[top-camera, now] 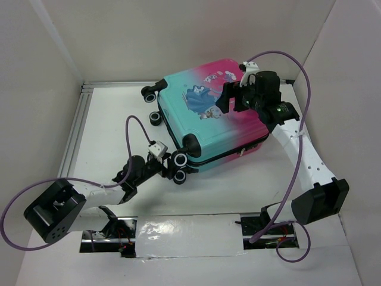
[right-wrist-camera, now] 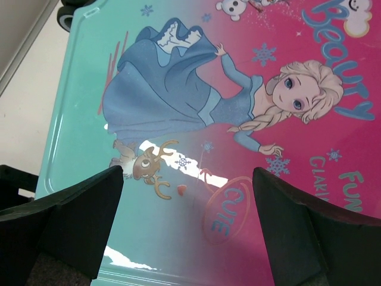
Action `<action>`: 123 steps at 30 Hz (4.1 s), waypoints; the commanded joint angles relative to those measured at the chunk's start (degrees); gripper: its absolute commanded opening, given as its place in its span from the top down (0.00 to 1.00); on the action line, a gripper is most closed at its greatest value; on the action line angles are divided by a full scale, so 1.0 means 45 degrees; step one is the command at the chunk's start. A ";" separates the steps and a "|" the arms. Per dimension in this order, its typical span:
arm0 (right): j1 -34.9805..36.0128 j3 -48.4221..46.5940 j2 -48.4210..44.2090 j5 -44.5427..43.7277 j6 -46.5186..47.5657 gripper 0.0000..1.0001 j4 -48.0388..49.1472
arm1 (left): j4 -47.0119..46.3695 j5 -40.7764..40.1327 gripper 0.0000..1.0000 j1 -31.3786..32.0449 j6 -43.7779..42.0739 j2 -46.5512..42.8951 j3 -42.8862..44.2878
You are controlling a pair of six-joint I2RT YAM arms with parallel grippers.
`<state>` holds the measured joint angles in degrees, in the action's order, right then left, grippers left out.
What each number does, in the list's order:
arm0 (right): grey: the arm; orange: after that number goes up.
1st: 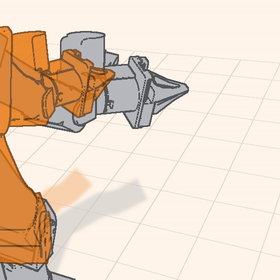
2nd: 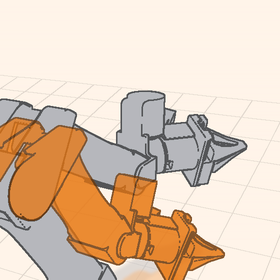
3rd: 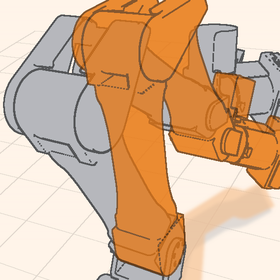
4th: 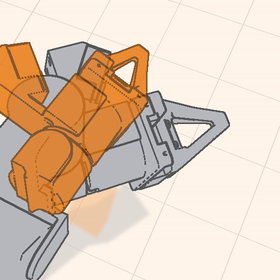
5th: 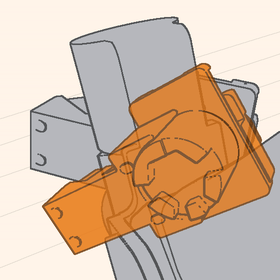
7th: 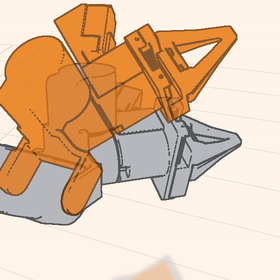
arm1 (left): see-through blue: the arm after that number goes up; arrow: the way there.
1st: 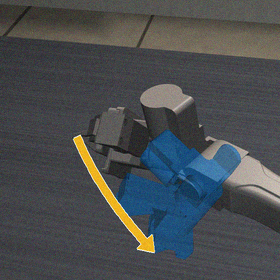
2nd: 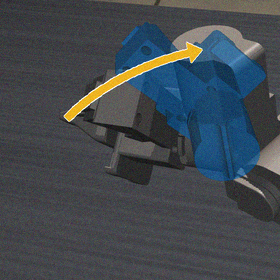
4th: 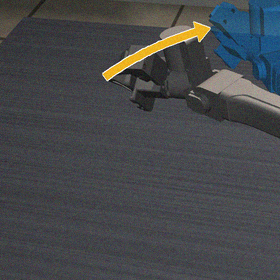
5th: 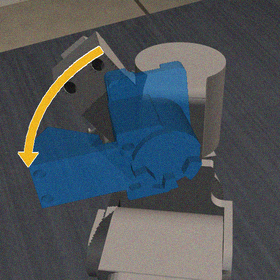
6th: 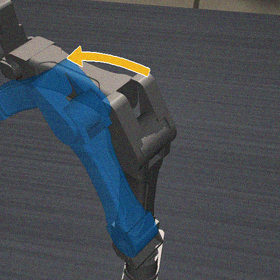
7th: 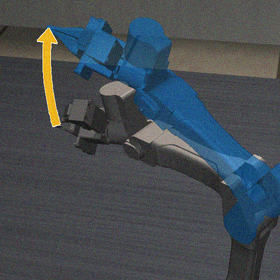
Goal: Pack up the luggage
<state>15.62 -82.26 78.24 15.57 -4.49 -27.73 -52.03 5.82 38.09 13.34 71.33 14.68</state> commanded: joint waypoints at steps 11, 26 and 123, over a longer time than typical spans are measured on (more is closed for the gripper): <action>-0.0013 -0.0119 0.0251 -0.0765 0.0119 0.05 0.0185 | -0.3535 0.3354 0.46 0.0267 -0.2028 0.1473 0.0762; -0.0131 -0.0119 0.0485 -0.0765 0.0002 0.03 0.0067 | -0.2015 0.2747 0.58 0.0267 -0.1716 0.2137 0.2167; 0.5905 0.4121 -0.0688 -0.1585 -0.2477 1.00 0.0827 | -0.7869 -0.0315 1.00 0.4231 0.1273 0.4030 0.0352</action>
<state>42.33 -61.12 72.36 13.19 -14.61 -34.68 -73.97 -1.52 52.16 19.44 87.99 16.88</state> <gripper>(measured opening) 0.007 0.241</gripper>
